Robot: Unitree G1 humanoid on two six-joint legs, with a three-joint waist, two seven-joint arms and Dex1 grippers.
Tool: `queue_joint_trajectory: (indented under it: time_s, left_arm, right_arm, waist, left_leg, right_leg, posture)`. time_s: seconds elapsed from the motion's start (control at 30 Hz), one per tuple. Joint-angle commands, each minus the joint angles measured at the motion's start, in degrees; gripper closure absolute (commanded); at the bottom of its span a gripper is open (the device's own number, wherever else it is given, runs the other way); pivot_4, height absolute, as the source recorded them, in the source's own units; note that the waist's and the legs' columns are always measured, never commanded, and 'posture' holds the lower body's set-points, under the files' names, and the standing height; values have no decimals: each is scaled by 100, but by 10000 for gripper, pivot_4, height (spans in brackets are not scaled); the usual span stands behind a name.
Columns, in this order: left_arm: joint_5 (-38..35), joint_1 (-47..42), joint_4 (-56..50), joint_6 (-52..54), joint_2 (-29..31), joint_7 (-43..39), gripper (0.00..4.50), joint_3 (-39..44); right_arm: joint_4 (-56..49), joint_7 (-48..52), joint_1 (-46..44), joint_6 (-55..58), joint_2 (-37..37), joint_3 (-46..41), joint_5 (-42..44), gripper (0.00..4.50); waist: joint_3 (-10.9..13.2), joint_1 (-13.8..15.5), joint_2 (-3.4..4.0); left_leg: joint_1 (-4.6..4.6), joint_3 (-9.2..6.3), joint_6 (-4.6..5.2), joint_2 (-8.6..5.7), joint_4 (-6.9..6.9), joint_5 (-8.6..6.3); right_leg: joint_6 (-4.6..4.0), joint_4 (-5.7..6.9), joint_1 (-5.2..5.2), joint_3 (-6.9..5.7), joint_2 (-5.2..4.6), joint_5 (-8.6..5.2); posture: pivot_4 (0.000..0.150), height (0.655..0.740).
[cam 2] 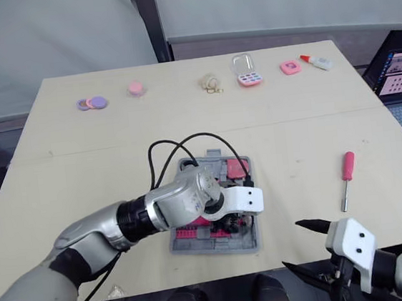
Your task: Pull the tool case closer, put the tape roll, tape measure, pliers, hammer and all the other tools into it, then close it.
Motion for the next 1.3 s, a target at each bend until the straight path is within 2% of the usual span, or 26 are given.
queue_joint_trajectory:
  time_s: [0.03, 0.17, 0.27, 0.37, 0.5, 0.63, 0.83, 1.07, 1.3]
  left_arm:
    - [-314, -279, -335, 381, 26, -194, 17237, 538]
    - [-617, -307, -555, 696, 146, -175, 17237, 1090]
    - [-803, 129, -521, 591, 57, 122, 17237, 2019]
    - [-809, 591, -558, 291, 204, 387, 26139, 2536]
    - [-1168, 1524, -691, -979, 325, 276, 44448, 3561]
    - [-1465, 2287, -892, -1845, 593, 24, 44448, 4222]
    - [-1269, 3417, -1005, -3272, 1208, -479, 44448, 4131]
    - [-969, 3907, -712, -4046, 1099, -326, 44448, 4001]
    - [-795, 4173, -475, -4371, 1082, -215, 44448, 3974]
  right_arm:
    - [-30, -9, -52, -62, -5, 38, 12, 0]
    - [24, 5, -200, -42, -37, 129, 18, 0]
    - [20, 12, -233, -33, -47, 160, 23, 0]
    - [-6, 22, -203, -30, -48, 139, 42, 0]
    - [-36, 53, -120, -29, -58, 71, 63, 0]
    - [-65, 70, -55, -4, -89, -66, 120, 0]
    - [-72, 22, -152, 58, -132, -97, 157, 0]
    - [-75, -35, -320, 125, -91, 4, 148, 0]
    - [-6, 56, -417, 192, -205, -132, 207, 0]
  waist:
    - [0, -1, 0]
    - [-1, -16, 1]
    - [-2, -10, 3]
    - [-2, -23, 4]
    - [-4, -20, 6]
    - [-4, -8, 7]
    - [-9, -15, 16]
    - [-10, -10, 17]
    - [-11, -23, 18]
  left_leg:
    - [0, 0, 0, 0, 0, 0]
    - [2, -1, 0, 1, -1, 0]
    - [2, -7, 0, 2, -1, 0]
    - [5, -13, 0, 2, 0, 0]
    - [7, -15, 0, 3, 0, 0]
    - [5, -22, 0, 2, 3, 0]
    - [11, -20, -1, 3, -1, 0]
    - [8, -9, 0, -1, 3, 0]
    - [10, -3, 0, 0, 0, 0]
  right_leg:
    - [0, 0, 0, 0, 0, 0]
    - [0, 0, 0, 1, 0, 0]
    - [0, 1, 0, 0, 0, 0]
    - [0, 2, 0, 2, -1, 0]
    - [0, 5, 0, 3, 0, 0]
    - [0, 3, 0, 1, -2, 0]
    - [0, 4, 0, 3, -2, 0]
    - [0, 3, 5, 3, -3, 0]
    - [0, 4, 5, 3, -1, 0]
  posture:
    - [1500, 7400]
    - [1500, 7400]
    - [1500, 7400]
    - [1500, 7400]
    - [1500, 7400]
    - [1500, 7400]
    - [1500, 7400]
    - [1500, 7400]
    - [1500, 7400]
